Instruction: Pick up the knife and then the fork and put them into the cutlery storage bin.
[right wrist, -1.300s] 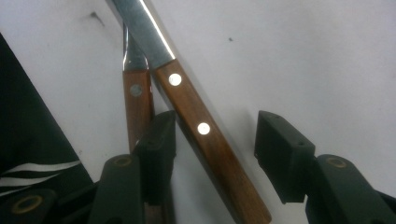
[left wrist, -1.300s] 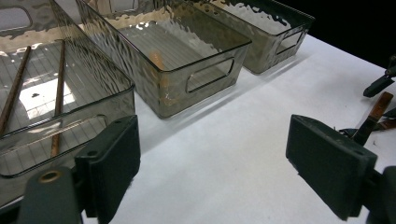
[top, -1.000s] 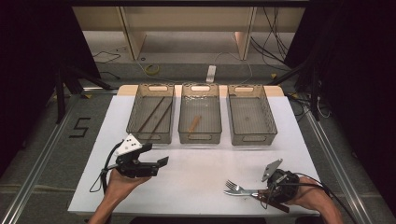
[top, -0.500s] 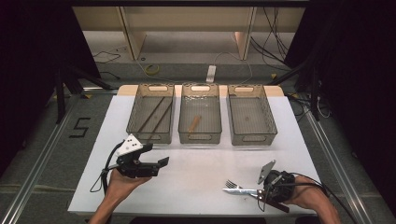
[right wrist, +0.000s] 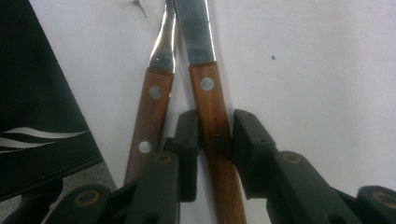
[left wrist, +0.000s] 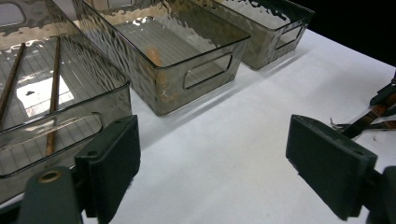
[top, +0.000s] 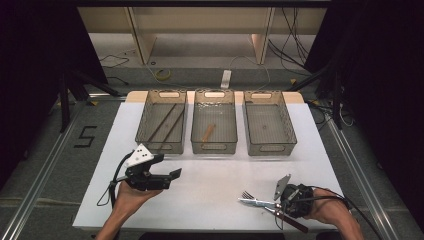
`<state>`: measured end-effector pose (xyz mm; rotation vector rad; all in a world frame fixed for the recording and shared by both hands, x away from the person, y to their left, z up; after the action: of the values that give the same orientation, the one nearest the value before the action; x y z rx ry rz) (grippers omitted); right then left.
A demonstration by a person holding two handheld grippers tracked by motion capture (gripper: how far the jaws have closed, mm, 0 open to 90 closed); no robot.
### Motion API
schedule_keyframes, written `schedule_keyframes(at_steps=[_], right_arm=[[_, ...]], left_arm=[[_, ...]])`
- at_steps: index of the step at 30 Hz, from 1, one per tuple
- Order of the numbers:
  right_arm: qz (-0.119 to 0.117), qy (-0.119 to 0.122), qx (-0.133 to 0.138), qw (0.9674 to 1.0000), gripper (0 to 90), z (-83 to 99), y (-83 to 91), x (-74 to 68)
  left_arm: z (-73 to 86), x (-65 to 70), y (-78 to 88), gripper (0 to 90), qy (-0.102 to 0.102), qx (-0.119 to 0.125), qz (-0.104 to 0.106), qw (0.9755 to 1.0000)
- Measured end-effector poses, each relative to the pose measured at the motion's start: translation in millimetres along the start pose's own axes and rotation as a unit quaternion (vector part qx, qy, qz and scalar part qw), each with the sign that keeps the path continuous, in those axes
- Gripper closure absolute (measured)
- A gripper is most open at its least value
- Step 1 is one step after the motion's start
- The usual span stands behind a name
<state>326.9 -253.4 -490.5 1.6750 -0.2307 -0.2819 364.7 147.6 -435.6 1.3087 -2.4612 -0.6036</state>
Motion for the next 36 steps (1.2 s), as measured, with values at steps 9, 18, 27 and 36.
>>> schedule_keyframes(at_steps=[9, 18, 27, 36], right_arm=[[-0.004, 0.003, 0.002, 1.0, 74.3, 0.8, 0.3, -0.9], [-0.004, 0.008, 0.005, 0.9999, 75.4, 1.0, 0.2, -0.9], [-0.006, 0.015, 0.006, 0.9999, 76.4, 1.5, 0.5, -1.2], [-0.012, 0.021, 0.018, 0.9995, 76.7, -1.5, 0.9, -2.9]], left_arm=[[0.0, 0.3, -0.4, 17.2, 0.001, 0.0, 0.002, 1.0], [-0.2, 0.1, -0.2, 17.3, 0.003, -0.001, 0.003, 1.0], [-0.5, -0.2, 0.1, 17.2, 0.004, 0.002, 0.002, 1.0], [-0.8, -0.9, 0.6, 17.2, 0.007, 0.002, 0.003, 1.0]])
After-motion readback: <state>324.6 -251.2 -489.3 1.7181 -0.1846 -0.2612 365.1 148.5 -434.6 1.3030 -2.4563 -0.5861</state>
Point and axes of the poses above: each handheld gripper's, and its own axes: y roughly backward along the jaws, z roughly out of its underside, x roughly to its right, the point moved 4 cm from there along -y, roughly forward along the jaws, and after that the axes turned 10 degrees about -z, right-handed, at the moved point
